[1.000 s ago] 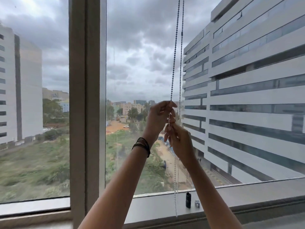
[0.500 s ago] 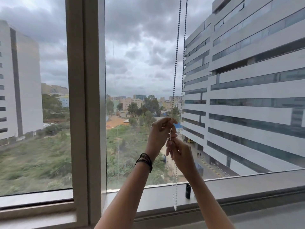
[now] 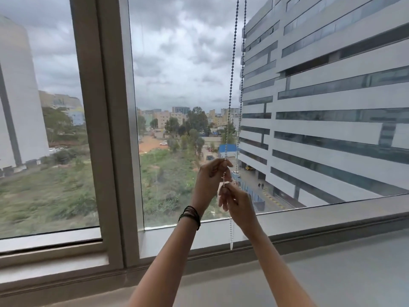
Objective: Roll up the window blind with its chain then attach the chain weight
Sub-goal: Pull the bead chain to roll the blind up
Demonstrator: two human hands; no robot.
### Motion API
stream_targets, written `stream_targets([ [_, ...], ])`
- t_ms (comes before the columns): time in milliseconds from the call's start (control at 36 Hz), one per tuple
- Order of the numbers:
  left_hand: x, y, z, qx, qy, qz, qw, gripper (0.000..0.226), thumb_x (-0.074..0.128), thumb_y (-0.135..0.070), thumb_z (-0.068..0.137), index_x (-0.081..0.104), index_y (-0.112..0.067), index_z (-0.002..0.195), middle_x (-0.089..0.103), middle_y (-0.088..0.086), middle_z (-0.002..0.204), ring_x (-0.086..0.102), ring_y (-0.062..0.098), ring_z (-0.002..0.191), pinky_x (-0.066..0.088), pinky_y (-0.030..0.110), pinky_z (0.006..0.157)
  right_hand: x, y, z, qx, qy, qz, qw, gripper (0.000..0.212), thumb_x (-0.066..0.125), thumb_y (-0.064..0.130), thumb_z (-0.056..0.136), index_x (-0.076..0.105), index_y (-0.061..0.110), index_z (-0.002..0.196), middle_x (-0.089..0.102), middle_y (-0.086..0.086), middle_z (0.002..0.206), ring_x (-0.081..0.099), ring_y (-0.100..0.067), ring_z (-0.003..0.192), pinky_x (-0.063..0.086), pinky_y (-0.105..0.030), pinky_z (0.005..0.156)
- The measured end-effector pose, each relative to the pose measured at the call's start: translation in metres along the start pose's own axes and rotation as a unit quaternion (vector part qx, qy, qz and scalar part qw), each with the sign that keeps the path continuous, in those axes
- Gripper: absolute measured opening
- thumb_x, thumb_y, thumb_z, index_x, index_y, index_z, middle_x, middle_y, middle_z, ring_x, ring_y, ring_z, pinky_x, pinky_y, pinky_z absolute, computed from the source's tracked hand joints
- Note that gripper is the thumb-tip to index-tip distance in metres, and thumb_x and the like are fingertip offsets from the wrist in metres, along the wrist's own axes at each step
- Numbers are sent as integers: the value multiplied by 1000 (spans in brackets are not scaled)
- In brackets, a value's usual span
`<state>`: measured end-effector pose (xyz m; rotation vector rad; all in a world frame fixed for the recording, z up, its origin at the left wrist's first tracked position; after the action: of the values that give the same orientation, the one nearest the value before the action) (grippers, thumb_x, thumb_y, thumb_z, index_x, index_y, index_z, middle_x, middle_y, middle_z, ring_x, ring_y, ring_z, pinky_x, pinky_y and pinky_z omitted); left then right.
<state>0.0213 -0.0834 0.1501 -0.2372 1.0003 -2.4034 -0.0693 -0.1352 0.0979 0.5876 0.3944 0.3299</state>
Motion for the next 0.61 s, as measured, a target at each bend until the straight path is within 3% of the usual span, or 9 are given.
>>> stream_targets([
  [194, -3, 21, -28, 6, -24, 62, 998, 20, 48, -1, 95, 63, -9, 83, 61, -14, 55, 55, 5, 55, 45, 25, 61, 11, -11, -25, 45, 19, -4, 999, 38, 38, -9, 91, 50, 19, 69, 57, -3, 56, 49, -3, 44, 41, -17, 47],
  [306, -2, 28, -46, 3, -25, 84, 996, 32, 49, -1, 94, 62, -26, 79, 62, -15, 56, 55, 0, 55, 44, 18, 58, 16, -19, -40, 64, 22, -30, 997, 45, 39, -11, 89, 47, 27, 67, 57, 0, 54, 50, -3, 43, 41, -14, 46],
  [444, 0, 40, -68, -31, -12, 74, 997, 25, 49, 4, 92, 62, -13, 81, 60, -5, 62, 55, -2, 56, 43, 11, 60, 21, -34, -63, 99, 32, -47, 993, 39, 40, -9, 89, 50, 23, 71, 60, -1, 57, 55, -4, 47, 48, -18, 51],
  [611, -1, 55, -92, -63, -2, 89, 994, 16, 50, -1, 94, 63, -3, 84, 63, 4, 66, 57, -2, 58, 45, 13, 61, 24, -44, -87, 118, 35, -75, 990, 38, 44, -9, 87, 50, 25, 70, 63, -1, 61, 64, -14, 59, 52, -20, 62],
])
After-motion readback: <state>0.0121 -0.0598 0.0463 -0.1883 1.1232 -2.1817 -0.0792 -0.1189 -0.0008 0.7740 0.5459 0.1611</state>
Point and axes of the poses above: each hand's wrist, its own z-axis towards the middle knuckle, its own x-axis out of the palm, y = z × x, the point moved 2 cm from there along z, towards the middle knuckle
